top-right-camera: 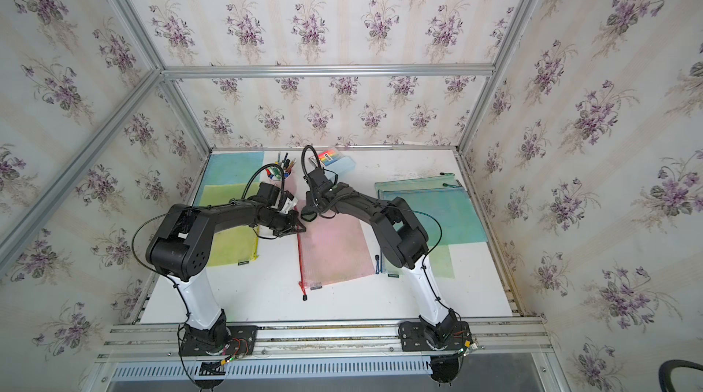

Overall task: Wipe the document bag
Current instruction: Wipe the dirt from the document bag.

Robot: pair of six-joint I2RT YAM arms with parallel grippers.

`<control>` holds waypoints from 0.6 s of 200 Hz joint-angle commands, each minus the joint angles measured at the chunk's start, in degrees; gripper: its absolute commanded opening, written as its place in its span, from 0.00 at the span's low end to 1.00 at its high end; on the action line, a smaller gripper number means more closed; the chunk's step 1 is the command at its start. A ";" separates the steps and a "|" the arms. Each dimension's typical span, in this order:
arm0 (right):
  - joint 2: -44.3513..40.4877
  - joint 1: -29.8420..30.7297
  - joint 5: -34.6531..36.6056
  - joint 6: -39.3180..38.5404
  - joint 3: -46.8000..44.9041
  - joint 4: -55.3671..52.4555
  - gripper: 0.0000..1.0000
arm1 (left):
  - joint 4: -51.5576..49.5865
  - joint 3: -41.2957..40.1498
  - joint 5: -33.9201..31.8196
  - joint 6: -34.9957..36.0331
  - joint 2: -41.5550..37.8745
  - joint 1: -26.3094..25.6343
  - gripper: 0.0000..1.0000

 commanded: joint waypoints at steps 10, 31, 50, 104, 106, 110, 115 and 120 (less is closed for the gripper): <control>0.02 -0.30 1.29 0.24 -2.77 -2.22 0.21 | 2.23 0.01 0.62 -1.26 0.09 0.05 0.00; -5.85 -6.43 4.40 1.83 -13.22 1.37 0.21 | 1.83 -0.20 0.18 -1.02 -0.36 0.11 0.00; -9.81 -8.07 8.92 1.57 -18.38 3.02 0.21 | 1.60 -0.03 -0.42 -1.55 -0.53 0.06 0.00; -10.18 5.73 2.81 -0.38 -16.74 2.01 0.22 | 5.74 -1.61 -1.36 -6.36 -0.27 0.06 0.00; -10.72 5.48 3.32 -0.22 -17.67 1.89 0.22 | 5.74 -1.61 -1.36 -6.44 -0.34 0.04 0.00; -11.85 4.80 4.70 0.30 -19.86 1.90 0.22 | 5.88 -1.70 -1.33 -6.67 -0.39 0.10 0.00; -13.55 3.33 5.76 0.94 -22.93 2.38 0.22 | 6.07 -1.72 -1.13 -6.96 -0.45 0.11 0.00; -15.35 1.51 6.00 1.68 -26.17 2.97 0.21 | 6.33 -1.87 -1.08 -7.26 -0.54 0.10 0.00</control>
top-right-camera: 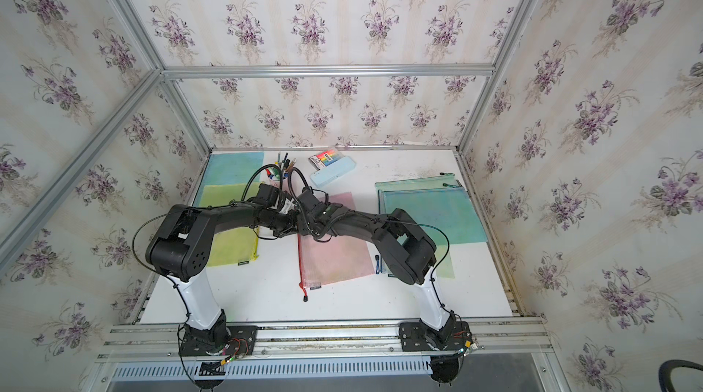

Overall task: Wipe the document bag
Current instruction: Wipe the dirt from the document bag.

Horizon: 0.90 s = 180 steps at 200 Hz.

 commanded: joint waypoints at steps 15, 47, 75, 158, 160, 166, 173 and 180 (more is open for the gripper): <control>-9.67 -10.13 3.61 4.33 -16.13 -0.73 0.21 | 3.41 -0.33 0.26 -2.79 -0.65 0.04 0.00; -11.92 -5.00 2.08 5.26 -16.52 1.71 0.21 | 3.63 -0.32 0.24 -3.65 -1.25 0.05 0.00; -6.42 6.16 3.68 2.99 -9.06 -3.71 0.22 | 3.61 -0.39 0.62 -4.64 -0.96 0.00 0.00; -20.11 9.68 6.79 9.83 -26.73 2.46 0.22 | 4.42 -1.48 1.08 -5.52 -0.55 0.04 0.00; -19.20 10.66 6.72 9.55 -25.86 2.21 0.22 | 4.45 -1.47 1.13 -5.52 -0.39 0.03 0.00; -16.87 12.97 6.79 8.76 -23.31 1.42 0.22 | 4.49 -1.36 1.30 -5.53 -0.16 0.05 0.00; -15.15 14.80 6.84 7.71 -21.59 0.90 0.22 | 4.55 -1.14 1.55 -5.46 0.13 0.05 0.00; -14.84 15.89 7.27 7.39 -21.23 0.26 0.22 | 4.37 -0.91 1.77 -5.39 0.27 0.00 0.00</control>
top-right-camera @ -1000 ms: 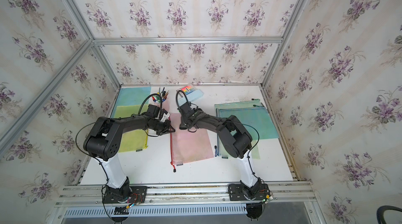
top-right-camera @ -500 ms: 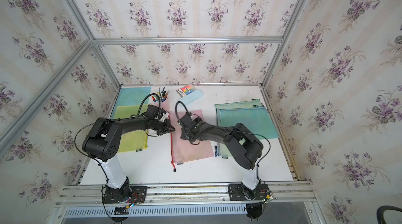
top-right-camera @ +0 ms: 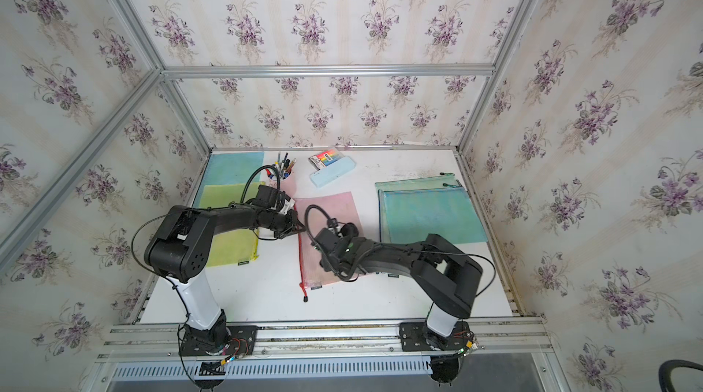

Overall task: Wipe the document bag
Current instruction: Wipe the dirt from the document bag, then move the document bag.

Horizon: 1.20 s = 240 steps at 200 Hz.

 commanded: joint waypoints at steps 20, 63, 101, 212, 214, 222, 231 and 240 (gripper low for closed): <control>-3.26 2.11 1.80 0.83 -3.28 -0.21 0.22 | -0.01 0.91 1.21 0.72 0.31 -0.10 0.00; -24.38 -12.58 5.33 3.09 -20.36 -4.46 0.22 | -5.85 1.83 -0.19 5.82 -1.97 -0.21 0.00; -20.65 -13.54 3.67 1.71 -17.55 -4.61 0.22 | -12.38 2.37 -0.51 9.57 -6.34 -0.20 0.00; -11.68 -17.38 1.56 -8.75 -2.25 -4.19 0.22 | -61.05 17.35 -20.93 25.38 -25.90 2.17 0.00; -11.38 -17.39 1.39 -8.97 -1.64 -4.19 0.22 | -61.98 17.79 -21.46 25.56 -25.90 2.40 0.00; -9.52 -17.47 0.51 -9.92 0.66 -4.11 0.22 | -64.91 18.89 -23.18 26.35 -25.93 3.57 0.00; -7.16 -17.56 -0.57 -11.28 3.22 -3.97 0.23 | -67.01 19.75 -25.55 26.86 -25.93 4.83 0.00; -4.76 -17.64 -1.46 -12.45 5.48 -3.91 0.23 | -67.59 19.99 -27.71 27.51 -25.93 6.34 0.00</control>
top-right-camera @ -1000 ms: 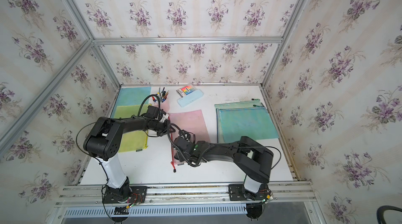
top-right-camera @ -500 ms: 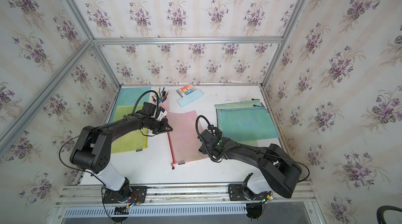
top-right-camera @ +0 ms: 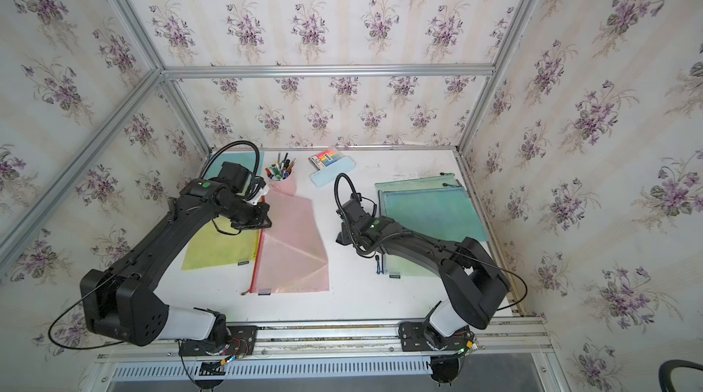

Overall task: Wipe the document bag
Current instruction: Move the document bag.

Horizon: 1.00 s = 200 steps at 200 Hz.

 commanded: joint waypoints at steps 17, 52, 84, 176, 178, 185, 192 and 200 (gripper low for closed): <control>8.93 -0.52 -3.43 -6.69 9.14 0.13 0.22 | -12.21 2.03 -10.33 5.09 1.54 6.15 0.00; 12.24 -2.69 -4.82 -8.77 14.81 0.35 0.22 | -9.55 5.73 -15.83 7.71 6.88 12.48 0.00; 13.98 -5.37 -6.28 -9.52 18.11 -0.52 0.23 | -8.31 13.95 -19.05 10.05 13.36 13.66 0.00; 19.38 -10.35 -8.39 -11.49 26.87 -3.75 0.22 | -1.52 29.36 -29.05 17.15 36.40 17.94 0.17; 19.48 -10.42 -8.40 -11.54 26.95 -3.88 0.22 | -1.35 29.54 -29.16 17.49 36.49 18.03 0.21; 19.47 -10.68 -8.57 -11.44 27.15 -4.03 0.22 | -0.44 29.88 -29.63 18.14 36.79 18.22 0.41; 19.43 -10.95 -8.82 -11.26 27.18 -4.04 0.22 | 0.61 30.07 -30.33 18.65 36.75 18.33 0.61; 19.35 -11.27 -9.17 -11.08 27.22 -4.17 0.22 | 1.14 30.55 -30.36 18.86 36.80 18.62 0.69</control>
